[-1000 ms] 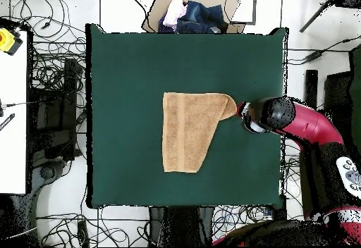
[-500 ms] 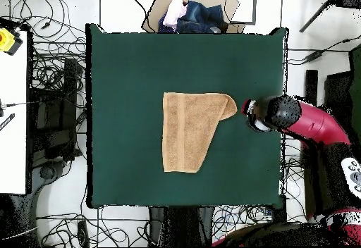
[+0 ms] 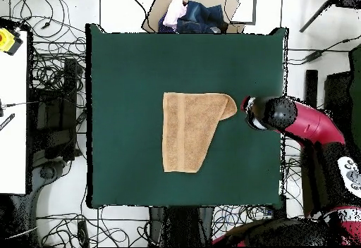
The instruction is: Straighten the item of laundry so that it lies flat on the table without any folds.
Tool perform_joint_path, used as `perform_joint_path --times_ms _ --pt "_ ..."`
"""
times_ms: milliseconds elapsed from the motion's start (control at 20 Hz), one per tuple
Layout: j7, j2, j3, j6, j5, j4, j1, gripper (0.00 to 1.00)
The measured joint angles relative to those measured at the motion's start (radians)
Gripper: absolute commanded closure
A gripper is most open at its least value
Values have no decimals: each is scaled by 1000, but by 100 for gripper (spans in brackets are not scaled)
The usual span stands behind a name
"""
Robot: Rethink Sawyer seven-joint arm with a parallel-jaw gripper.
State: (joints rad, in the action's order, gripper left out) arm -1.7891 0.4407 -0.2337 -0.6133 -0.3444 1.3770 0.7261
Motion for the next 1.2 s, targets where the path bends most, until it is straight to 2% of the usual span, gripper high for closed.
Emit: perform_joint_path --times_ms 500,1200 --pt "0 -54 -14 -18 55 0 34 0" --pt "0 -107 -16 -251 175 4 44 0"
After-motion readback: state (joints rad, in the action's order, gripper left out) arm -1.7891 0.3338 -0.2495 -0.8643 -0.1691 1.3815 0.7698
